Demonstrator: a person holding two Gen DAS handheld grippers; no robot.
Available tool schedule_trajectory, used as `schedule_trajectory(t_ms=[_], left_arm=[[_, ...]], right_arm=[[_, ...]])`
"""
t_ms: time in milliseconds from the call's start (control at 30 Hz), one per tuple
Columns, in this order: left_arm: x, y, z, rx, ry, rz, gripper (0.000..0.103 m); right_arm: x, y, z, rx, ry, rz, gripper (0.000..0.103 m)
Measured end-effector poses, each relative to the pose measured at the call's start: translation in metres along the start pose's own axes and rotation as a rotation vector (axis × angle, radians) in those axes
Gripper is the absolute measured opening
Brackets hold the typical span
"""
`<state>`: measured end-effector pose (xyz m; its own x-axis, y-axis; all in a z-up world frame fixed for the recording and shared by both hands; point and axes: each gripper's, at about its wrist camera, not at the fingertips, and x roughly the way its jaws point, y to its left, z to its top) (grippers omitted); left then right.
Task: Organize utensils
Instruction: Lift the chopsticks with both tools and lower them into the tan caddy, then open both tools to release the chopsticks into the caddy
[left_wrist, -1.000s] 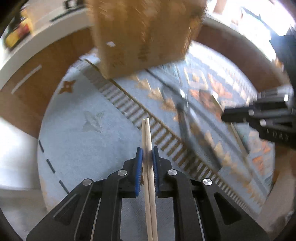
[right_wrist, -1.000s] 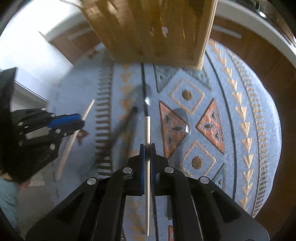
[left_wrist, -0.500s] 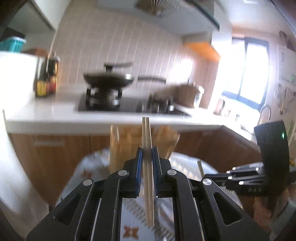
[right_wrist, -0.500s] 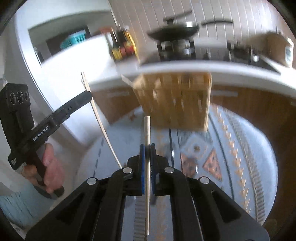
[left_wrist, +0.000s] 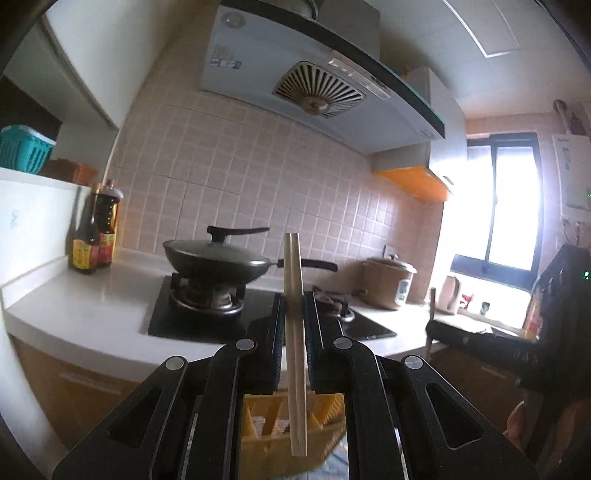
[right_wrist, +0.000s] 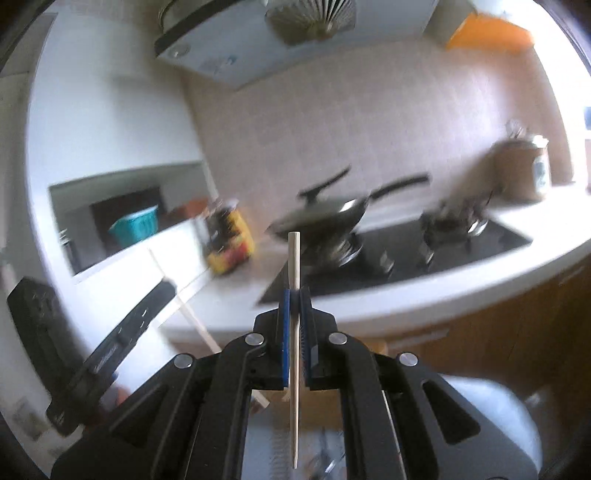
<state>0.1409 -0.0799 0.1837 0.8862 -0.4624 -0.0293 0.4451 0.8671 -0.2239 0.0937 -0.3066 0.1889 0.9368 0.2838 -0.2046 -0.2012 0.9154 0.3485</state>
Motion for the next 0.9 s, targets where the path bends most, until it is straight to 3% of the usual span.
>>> schedule_trajectory(t_ms=[133,333,633,900], left_arm=[[0.02,0.002,-0.002,0.02,-0.021,0.022,0.008],[0.056,0.013,-0.018,0.017,0.006,0.045,0.008],[0.085,0.026,-0.048,0.026,0.05,0.069,0.008],[0.089,0.026,-0.064,0.05,0.071,0.064,0.009]], right_arm=[[0.015,-0.011,0.015,-0.049,-0.108,-0.105,0.004],[0.053,-0.026,0.014,-0.113,-0.157,-0.174,0.004],[0.104,-0.052,-0.01,-0.075,-0.124,-0.152,0.004],[0.111,-0.05,-0.036,-0.117,-0.135,-0.17,0.004]])
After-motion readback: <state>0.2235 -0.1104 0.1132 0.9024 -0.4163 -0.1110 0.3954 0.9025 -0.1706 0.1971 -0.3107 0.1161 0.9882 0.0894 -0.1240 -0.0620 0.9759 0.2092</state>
